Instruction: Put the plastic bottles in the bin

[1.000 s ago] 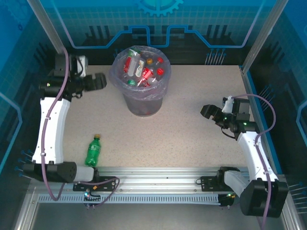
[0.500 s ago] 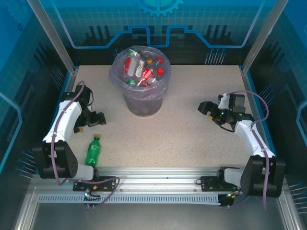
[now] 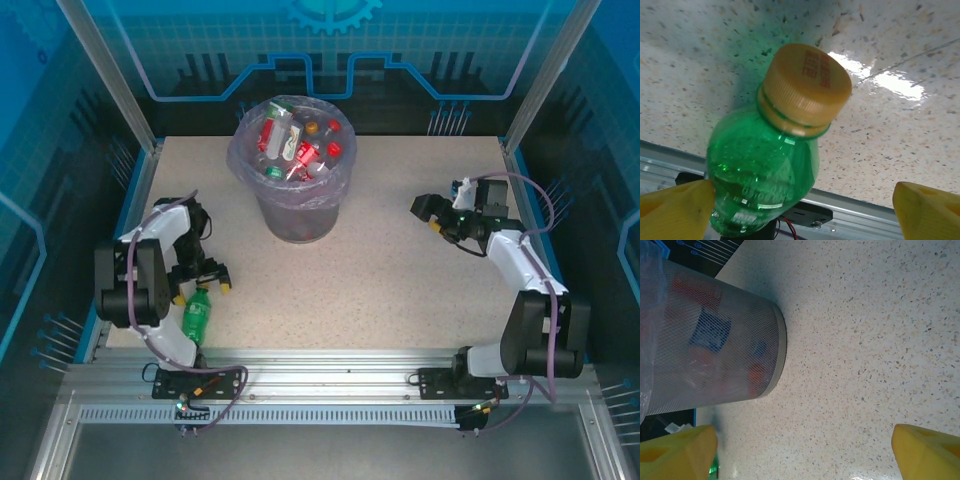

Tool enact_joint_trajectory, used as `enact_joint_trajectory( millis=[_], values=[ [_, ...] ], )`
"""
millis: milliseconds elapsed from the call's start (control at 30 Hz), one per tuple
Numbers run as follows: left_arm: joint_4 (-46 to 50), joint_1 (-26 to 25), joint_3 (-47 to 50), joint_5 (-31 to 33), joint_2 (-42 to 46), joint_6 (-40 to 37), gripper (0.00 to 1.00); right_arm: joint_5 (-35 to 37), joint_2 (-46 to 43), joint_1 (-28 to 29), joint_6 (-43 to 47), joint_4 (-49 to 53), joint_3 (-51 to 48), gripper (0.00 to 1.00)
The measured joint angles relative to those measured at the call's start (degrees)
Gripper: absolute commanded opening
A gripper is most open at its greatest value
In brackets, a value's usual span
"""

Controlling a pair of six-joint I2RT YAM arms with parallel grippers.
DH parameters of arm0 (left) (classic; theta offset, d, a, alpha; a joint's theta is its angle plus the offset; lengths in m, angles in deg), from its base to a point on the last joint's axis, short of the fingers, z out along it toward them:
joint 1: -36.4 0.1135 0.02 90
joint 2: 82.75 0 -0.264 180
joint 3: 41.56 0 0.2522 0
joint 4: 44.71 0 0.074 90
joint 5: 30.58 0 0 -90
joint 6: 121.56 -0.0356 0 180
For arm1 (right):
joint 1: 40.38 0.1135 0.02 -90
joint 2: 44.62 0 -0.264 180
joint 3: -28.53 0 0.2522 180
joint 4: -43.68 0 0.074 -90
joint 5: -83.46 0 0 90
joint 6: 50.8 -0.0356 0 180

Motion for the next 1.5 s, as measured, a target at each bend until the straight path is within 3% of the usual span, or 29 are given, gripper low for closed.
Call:
enact_joint_trajectory(
  millis=[100, 367, 600, 1300, 1500],
  values=[
    [0.2, -0.2, -0.8, 0.0, -4.2, -0.1, 0.88, -0.3, 0.5, 0.0, 0.0, -0.3, 0.0, 0.91],
    [-1.1, -1.6, -4.5, 0.5, -12.2, -0.5, 0.66, -0.5, 0.5, -0.3, 0.0, -0.3, 0.0, 0.91],
    [-1.3, -3.8, -7.3, 1.0, -12.5, -0.2, 0.58, -0.5, 0.5, -1.2, 0.0, -0.3, 0.0, 0.91],
    [-3.4, -4.1, -7.7, 0.9, -9.8, -0.2, 0.26, 0.0, -2.4, -1.2, 0.1, 1.4, 0.0, 0.91],
    [-3.6, -4.3, -7.7, 0.9, -10.1, 0.0, 0.21, 0.1, -3.0, -1.2, 0.1, 1.7, 0.0, 0.91]
  ],
)
